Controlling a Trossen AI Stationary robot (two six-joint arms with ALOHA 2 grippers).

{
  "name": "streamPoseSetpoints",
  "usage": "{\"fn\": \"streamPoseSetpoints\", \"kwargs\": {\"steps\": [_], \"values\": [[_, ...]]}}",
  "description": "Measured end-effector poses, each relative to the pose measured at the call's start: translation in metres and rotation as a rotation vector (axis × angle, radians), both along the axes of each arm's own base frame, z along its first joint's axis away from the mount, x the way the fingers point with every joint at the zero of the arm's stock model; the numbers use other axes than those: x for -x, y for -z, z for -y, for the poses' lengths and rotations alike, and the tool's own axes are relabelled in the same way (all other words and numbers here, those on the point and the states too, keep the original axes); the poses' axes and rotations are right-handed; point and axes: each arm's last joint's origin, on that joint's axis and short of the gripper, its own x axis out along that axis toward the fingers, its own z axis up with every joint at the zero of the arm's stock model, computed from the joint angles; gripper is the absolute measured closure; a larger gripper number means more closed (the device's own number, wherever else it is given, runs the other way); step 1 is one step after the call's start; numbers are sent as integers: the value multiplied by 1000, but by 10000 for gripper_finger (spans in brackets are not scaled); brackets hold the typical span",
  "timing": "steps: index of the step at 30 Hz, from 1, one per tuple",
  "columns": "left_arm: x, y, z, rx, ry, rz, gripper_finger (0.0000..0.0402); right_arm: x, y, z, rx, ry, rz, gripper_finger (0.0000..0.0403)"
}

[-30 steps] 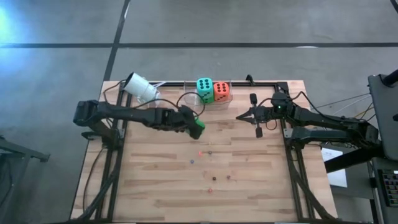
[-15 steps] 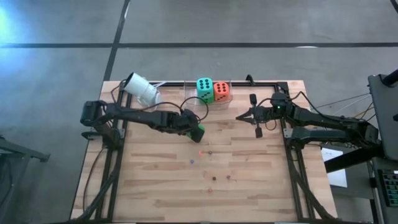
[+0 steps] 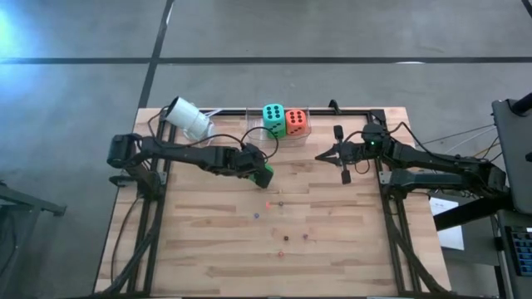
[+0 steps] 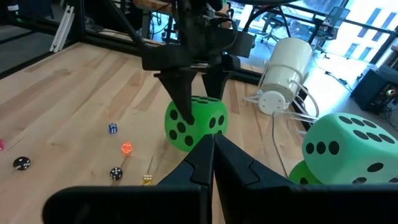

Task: Pick & Place Dice
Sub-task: Put the big green dice into the transparent bin

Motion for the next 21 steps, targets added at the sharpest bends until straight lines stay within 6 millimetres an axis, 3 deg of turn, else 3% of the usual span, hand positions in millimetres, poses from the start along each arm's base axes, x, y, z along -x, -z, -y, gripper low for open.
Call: {"fn": "streamPoseSetpoints", "kwargs": {"steps": [21], "values": [[0,0,0,-11,19,-6,7,0,-3,0,-6,5,10,394]]}}
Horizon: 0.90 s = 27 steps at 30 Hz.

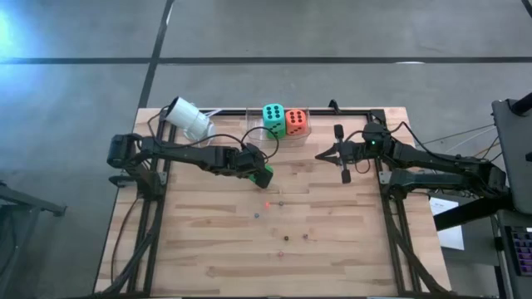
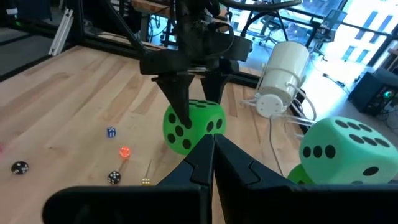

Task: Pick & Place Dice
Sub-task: Put the big green dice into the transparent bin

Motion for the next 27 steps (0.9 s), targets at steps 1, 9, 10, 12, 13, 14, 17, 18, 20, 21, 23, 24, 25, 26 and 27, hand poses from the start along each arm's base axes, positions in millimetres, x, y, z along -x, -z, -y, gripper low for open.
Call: {"fn": "streamPoseSetpoints", "kwargs": {"steps": [1,9,10,12,13,14,17,18,20,21,23,24,25,26,27], "values": [[0,0,0,0,0,0,7,0,0,0,-10,2,-1,394],[0,0,0,0,0,3,7,0,1,0,-11,2,-3,394],[0,0,0,0,0,4,7,0,1,0,-10,2,-3,394],[-1,0,0,0,0,9,6,0,1,0,-10,2,-3,394],[-1,-1,0,-1,-1,13,6,0,1,0,-11,2,-3,394],[-1,-1,0,-1,-1,15,6,0,1,0,-10,2,-2,394],[-1,-1,0,2,-4,16,6,0,1,0,-8,1,-2,394],[-1,-1,0,2,-6,16,6,0,1,0,-8,1,-2,394],[-1,-1,0,3,-7,17,6,0,1,0,-10,2,-3,394],[-1,-1,0,3,-7,17,6,0,1,0,-9,1,-3,394],[-1,-1,0,3,-7,17,6,0,1,0,-9,1,-4,394],[-1,-1,0,3,-6,17,6,0,1,0,-10,2,-4,394],[-1,-1,0,6,-5,16,6,0,1,0,-11,1,-4,394],[-1,-1,0,10,-3,15,6,0,1,0,-10,1,-4,394],[-1,0,0,10,-3,12,6,0,1,0,-9,1,-4,394]]}}
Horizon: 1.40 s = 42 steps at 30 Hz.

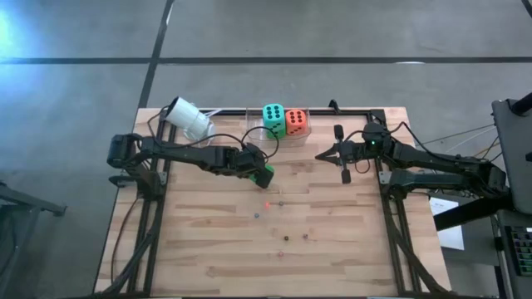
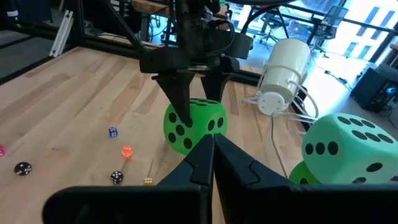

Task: Pick & Place Dice
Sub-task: Put the big green dice into the transparent bin

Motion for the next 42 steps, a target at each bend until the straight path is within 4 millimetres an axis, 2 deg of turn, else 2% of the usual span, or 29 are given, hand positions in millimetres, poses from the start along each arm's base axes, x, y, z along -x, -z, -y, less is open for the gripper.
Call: {"fn": "streamPoseSetpoints", "kwargs": {"steps": [7,27,35,42], "values": [[4,2,1,22,-19,-44,5,0,0,0,-1,0,0,394],[0,3,2,54,-2,-10,2,0,0,0,-1,-1,-1,394],[-11,-5,3,39,17,131,2,0,0,0,-3,0,-1,394],[-19,-9,1,23,3,131,2,0,0,0,-2,0,-1,394]]}}
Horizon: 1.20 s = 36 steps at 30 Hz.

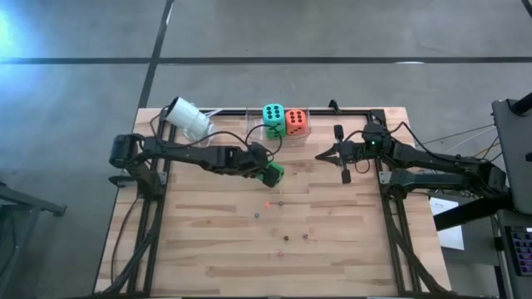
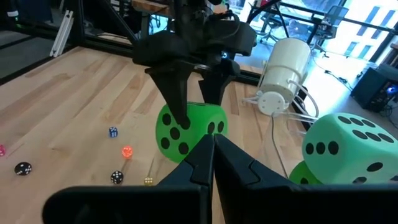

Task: Pick & Place Dice
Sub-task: Put the big green dice into the transparent bin

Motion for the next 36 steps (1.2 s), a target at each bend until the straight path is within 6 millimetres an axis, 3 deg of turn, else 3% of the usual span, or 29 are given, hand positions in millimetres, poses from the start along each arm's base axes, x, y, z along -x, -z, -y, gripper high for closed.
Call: {"fn": "streamPoseSetpoints", "kwargs": {"steps": [8,13,36], "values": [[-32,4,-1,-12,-12,-195,2,0,0,0,-2,-1,-4,394],[-40,2,-2,-21,20,-348,2,0,2,0,-6,-1,-12,394],[-39,-5,0,-81,218,-400,2,-1,2,0,-6,0,-15,394]]}}
